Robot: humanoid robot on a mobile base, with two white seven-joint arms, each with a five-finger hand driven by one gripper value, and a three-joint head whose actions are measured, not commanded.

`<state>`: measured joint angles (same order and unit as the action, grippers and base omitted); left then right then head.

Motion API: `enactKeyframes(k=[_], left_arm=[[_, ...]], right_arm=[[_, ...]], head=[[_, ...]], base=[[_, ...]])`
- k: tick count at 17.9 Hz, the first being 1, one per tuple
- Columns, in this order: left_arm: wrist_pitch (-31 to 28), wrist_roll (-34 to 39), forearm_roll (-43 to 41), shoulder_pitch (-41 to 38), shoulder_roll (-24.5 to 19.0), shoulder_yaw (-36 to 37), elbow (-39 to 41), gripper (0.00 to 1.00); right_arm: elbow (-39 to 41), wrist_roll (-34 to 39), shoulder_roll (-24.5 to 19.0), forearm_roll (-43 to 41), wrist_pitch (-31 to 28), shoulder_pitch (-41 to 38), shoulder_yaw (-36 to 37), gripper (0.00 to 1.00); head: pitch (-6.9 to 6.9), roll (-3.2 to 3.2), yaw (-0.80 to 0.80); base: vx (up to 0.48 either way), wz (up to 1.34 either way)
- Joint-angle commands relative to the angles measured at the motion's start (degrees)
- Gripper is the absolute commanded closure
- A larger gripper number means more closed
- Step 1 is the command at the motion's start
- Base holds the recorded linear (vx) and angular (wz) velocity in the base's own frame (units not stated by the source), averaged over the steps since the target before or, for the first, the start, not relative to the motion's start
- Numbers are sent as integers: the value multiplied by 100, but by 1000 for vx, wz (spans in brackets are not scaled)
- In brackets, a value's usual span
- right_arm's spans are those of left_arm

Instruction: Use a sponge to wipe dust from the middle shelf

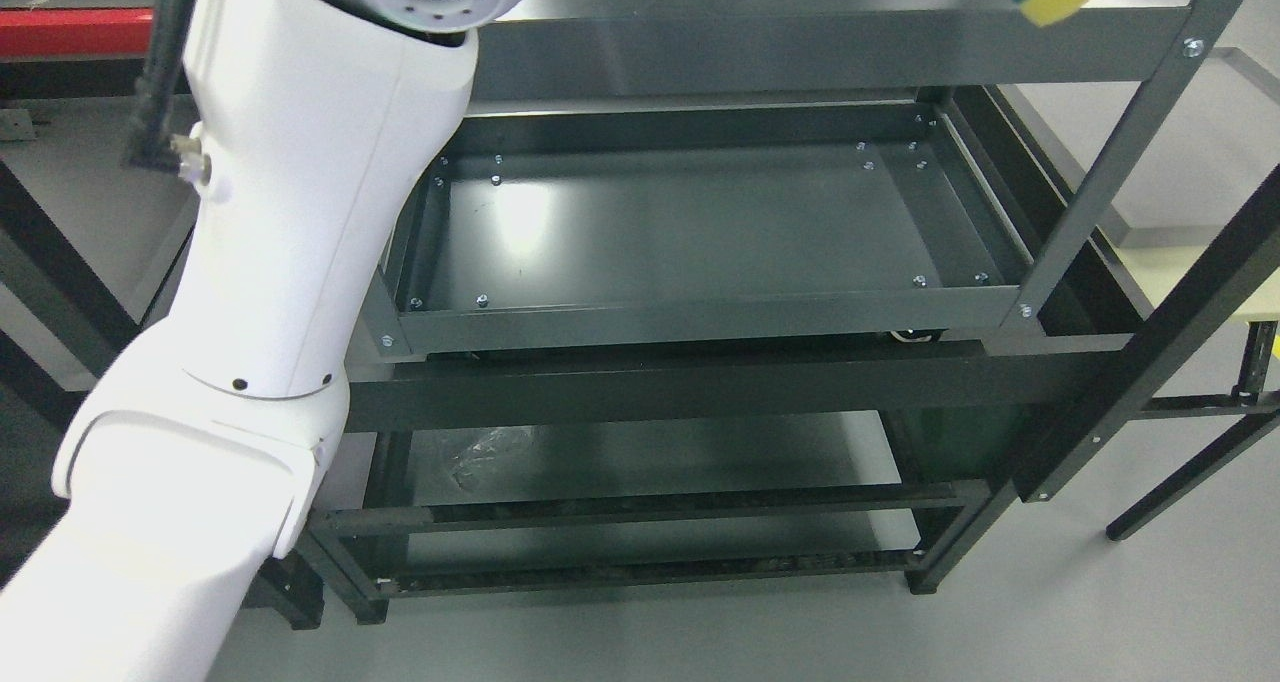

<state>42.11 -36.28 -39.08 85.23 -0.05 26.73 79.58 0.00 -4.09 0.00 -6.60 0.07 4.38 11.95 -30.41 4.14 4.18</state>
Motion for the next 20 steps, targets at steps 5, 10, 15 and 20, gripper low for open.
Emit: enactKeyframes(k=[5, 10, 15, 20], left_arm=[[-80, 95, -1074, 337, -95, 1476, -1331, 98], [156, 86, -1181, 267, -95, 1405, -1278, 98], [289, 25, -1163, 74, -398, 808, -936, 98], [289, -54, -1102, -348, -1206, 272, -418, 98]], right_arm=[[100, -4, 100, 0, -412, 1, 0, 0], [100, -4, 100, 0, -412, 1, 0, 0], [100, -4, 100, 0, -412, 1, 0, 0], [100, -4, 100, 0, -412, 1, 0, 0]], head=[[0, 0, 0], [0, 0, 0], [0, 0, 0], [1, 0, 0]], base=[[24, 38], [0, 0], [0, 0], [0, 0]])
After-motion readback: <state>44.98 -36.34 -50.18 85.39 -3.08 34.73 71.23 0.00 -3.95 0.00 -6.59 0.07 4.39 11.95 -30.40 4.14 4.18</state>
